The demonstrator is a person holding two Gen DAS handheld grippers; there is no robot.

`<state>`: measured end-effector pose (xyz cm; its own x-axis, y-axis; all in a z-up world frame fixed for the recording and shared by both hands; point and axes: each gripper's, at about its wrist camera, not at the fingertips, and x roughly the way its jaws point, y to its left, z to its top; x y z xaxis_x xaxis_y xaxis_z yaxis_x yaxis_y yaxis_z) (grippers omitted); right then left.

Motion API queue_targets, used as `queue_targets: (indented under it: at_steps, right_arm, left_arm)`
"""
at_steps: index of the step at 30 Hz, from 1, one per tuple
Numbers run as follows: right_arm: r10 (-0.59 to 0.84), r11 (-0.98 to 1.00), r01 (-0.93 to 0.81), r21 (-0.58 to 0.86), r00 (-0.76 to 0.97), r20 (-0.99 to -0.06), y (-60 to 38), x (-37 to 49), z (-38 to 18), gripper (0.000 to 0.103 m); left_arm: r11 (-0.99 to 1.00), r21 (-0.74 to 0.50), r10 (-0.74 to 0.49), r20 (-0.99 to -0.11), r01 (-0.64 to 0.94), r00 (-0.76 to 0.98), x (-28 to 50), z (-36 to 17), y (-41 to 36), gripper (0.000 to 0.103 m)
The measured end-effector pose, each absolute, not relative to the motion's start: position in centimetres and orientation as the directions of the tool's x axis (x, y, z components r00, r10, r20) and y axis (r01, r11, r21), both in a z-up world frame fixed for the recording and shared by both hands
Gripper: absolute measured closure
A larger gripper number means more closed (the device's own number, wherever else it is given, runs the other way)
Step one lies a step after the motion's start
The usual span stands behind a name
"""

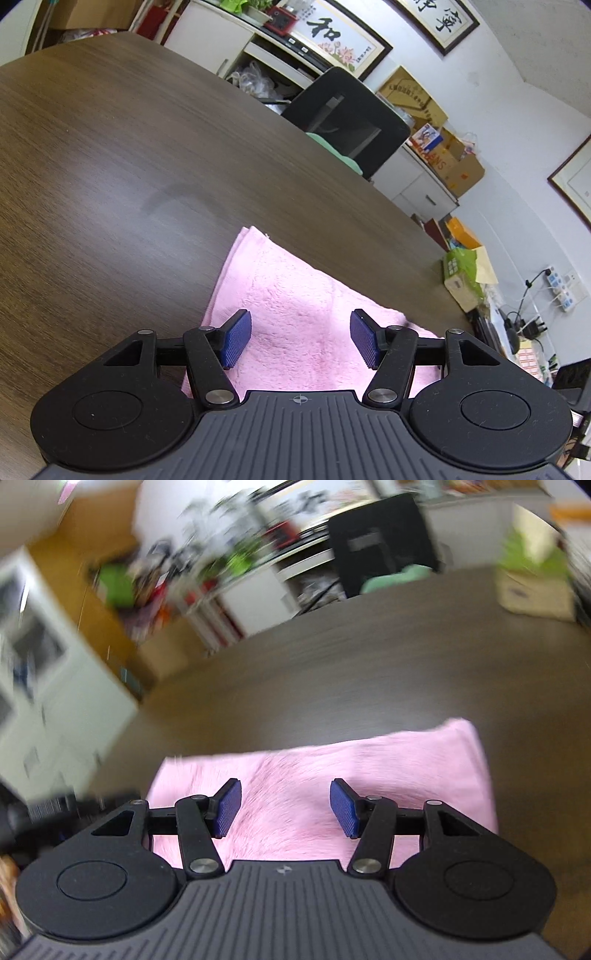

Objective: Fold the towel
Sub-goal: 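Open both tools and release the folded towel onto the table, then close the right tool on the folded towel edge while the left tool hovers nearby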

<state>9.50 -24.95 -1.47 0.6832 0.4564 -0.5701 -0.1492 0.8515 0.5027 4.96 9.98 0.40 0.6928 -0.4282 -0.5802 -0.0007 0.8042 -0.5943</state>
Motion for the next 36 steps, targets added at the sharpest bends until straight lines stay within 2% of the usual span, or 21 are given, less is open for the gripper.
queue_targets:
  at_steps: [7, 10, 13, 18, 27, 30, 36]
  right_arm:
    - [0.389, 0.914, -0.191, 0.359, 0.666, -0.637, -22.1, 11.2, -1.0, 0.049]
    - [0.382, 0.919, -0.21, 0.334, 0.688, -0.617, -20.7, 8.3, 1.0, 0.047]
    - [0.43, 0.902, -0.301, 0.309, 0.684, -0.59, -18.9, 6.9, 2.1, 0.047]
    - [0.389, 0.917, -0.336, 0.216, 0.627, -0.675, -15.7, 7.1, 1.4, 0.047]
    - [0.478, 0.878, -0.35, 0.326, 0.654, -0.586, -15.9, 6.7, 2.1, 0.044]
    - [0.515, 0.857, -0.405, 0.32, 0.65, -0.558, -15.3, 5.2, 2.8, 0.041]
    - [0.573, 0.813, -0.509, 0.283, 0.615, -0.541, -13.1, 2.9, 3.0, 0.04]
  left_arm:
    - [0.799, -0.6, -0.411, -0.583, -0.031, 0.701, 5.6, 0.4, 10.7, 0.041]
    - [0.785, -0.617, -0.388, -0.568, -0.063, 0.726, 5.5, 0.8, 11.9, 0.04]
    - [0.771, -0.632, -0.376, -0.546, -0.073, 0.749, 5.3, 1.4, 12.8, 0.036]
    - [0.764, -0.641, -0.366, -0.525, -0.073, 0.768, 5.0, 2.0, 13.4, 0.033]
    - [0.746, -0.66, -0.367, -0.522, -0.091, 0.77, 5.1, 2.1, 14.0, 0.028]
    - [0.729, -0.677, -0.36, -0.506, -0.102, 0.784, 4.9, 2.4, 14.9, 0.025]
    - [0.713, -0.691, -0.356, -0.499, -0.116, 0.79, 5.0, 2.3, 15.6, 0.024]
